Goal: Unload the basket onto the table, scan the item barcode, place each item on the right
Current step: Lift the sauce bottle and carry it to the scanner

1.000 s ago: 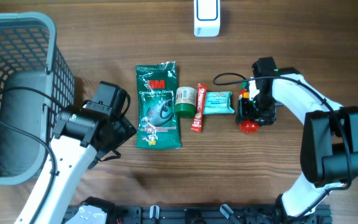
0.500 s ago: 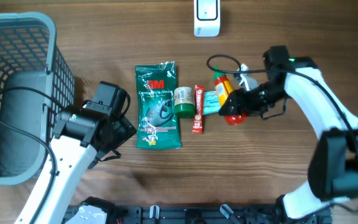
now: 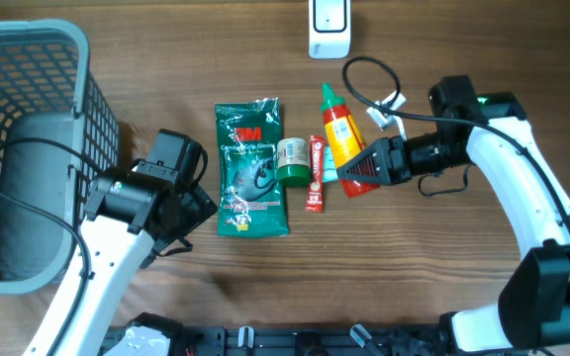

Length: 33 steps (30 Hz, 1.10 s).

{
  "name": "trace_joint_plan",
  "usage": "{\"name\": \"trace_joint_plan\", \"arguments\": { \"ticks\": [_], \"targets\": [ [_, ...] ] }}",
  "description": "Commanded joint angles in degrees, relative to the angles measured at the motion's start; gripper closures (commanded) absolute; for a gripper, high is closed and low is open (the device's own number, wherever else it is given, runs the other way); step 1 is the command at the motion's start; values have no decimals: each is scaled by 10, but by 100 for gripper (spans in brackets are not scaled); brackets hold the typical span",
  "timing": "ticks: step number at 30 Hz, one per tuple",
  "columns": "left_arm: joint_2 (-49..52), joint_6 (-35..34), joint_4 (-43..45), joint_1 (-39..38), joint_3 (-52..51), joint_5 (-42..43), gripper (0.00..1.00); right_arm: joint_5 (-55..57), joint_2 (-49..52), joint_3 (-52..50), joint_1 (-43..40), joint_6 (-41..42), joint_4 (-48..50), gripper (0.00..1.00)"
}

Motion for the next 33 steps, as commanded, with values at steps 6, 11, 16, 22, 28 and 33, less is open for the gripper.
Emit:
{"name": "trace_joint_plan", "arguments": {
  "ticks": [6,11,16,22,28,33],
  "targets": [
    [0,-10,0,-3,-1,0,0,-137,-46,13,1,-26,2,57],
    [0,-10,0,-3,-1,0,0,-134,-47,13,1,-26,-7,57],
    [0,-10,0,-3,-1,0,0,-112,-47,13,1,-26,-17,57],
    [0,-10,0,-3,-1,0,0,-103,-47,13,1,-29,-19,56],
    [0,-10,0,-3,-1,0,0,-102,-47,13,1,-51,-10,56],
    [0,-10,0,-3,-1,0,0,-102,-47,13,1,-73,15,57]
  ]
}}
